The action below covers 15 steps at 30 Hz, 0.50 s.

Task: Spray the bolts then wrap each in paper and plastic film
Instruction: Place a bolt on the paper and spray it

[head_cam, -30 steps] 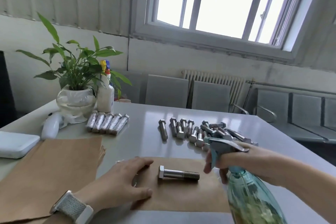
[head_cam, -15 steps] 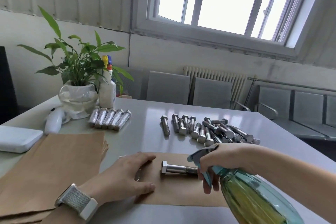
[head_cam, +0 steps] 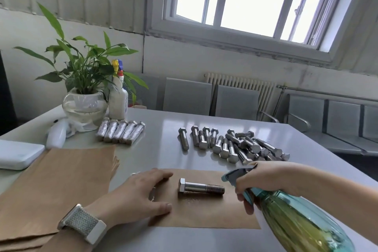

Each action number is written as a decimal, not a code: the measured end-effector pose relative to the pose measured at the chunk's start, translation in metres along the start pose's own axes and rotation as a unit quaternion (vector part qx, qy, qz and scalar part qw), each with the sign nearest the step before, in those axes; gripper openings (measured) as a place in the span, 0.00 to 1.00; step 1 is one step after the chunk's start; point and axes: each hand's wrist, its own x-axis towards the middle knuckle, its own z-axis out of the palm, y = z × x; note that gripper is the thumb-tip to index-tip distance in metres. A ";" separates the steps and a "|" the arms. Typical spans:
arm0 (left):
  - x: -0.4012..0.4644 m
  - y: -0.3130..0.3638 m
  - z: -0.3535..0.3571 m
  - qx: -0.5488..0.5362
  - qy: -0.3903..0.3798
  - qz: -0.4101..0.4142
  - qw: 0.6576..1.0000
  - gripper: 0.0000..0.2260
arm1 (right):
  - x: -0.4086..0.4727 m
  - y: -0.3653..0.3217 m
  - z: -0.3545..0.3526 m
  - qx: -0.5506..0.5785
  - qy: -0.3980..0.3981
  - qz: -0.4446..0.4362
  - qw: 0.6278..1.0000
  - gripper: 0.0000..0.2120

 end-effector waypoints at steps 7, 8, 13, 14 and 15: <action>0.000 0.001 0.000 -0.001 -0.010 -0.007 1.000 0.32 | -0.003 0.009 -0.011 0.035 0.000 -0.022 0.999 0.07; 0.000 0.001 0.000 0.000 -0.010 -0.007 1.000 0.32 | -0.003 0.008 -0.017 0.055 0.002 -0.032 0.998 0.09; -0.001 0.003 0.000 0.002 -0.008 -0.008 1.000 0.31 | 0.007 -0.021 -0.063 0.217 0.115 -0.149 0.958 0.14; -0.001 0.004 -0.001 0.001 -0.007 -0.007 1.000 0.31 | 0.013 -0.033 -0.069 0.254 0.116 -0.193 0.941 0.14; -0.001 0.004 -0.001 -0.001 -0.007 -0.008 1.000 0.31 | 0.022 -0.045 -0.072 0.285 0.120 -0.235 0.921 0.14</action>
